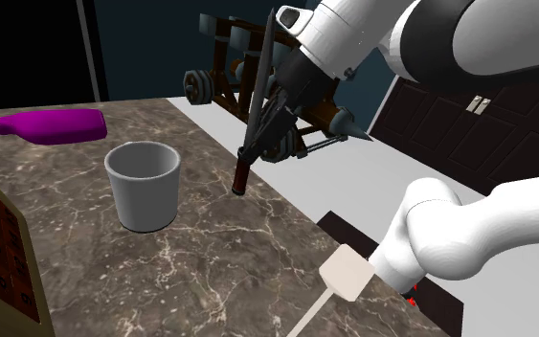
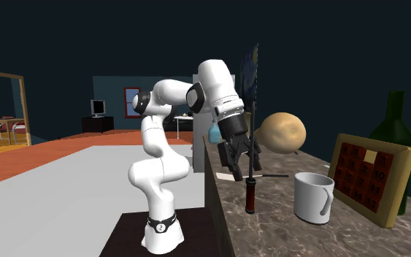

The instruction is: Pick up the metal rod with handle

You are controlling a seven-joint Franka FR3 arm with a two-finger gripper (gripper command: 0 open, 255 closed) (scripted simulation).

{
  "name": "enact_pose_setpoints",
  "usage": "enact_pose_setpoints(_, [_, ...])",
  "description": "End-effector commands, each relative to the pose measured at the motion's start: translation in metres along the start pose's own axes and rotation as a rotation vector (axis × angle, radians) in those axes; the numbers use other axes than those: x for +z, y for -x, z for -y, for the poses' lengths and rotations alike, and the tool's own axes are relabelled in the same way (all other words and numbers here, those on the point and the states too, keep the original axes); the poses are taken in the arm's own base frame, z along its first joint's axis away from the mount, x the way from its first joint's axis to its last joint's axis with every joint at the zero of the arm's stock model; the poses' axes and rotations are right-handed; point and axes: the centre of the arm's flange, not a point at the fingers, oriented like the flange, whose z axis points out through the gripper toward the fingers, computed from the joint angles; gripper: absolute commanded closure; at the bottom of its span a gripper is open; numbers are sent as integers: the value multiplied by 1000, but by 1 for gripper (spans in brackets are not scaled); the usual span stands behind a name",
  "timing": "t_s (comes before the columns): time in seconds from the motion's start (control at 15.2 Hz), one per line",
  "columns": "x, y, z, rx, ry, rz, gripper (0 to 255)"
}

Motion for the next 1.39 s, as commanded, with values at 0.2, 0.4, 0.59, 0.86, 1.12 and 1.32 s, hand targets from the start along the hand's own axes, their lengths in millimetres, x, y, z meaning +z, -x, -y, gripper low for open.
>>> enact_pose_setpoints(0.2, [12,5,1,0,0,-1,255])
enact_pose_setpoints(0.4, [12,5,1,0,0,-1,255])
enact_pose_setpoints(0.59, [12,5,1,0,0,-1,255])
enact_pose_setpoints(0.86, [7,3,1,0,0,-1,255])
enact_pose_setpoints(1.12, [-13,-5,1,0,0,-1,255])
enact_pose_setpoints(1.32, [-27,-12,2,0,0,-1,255])
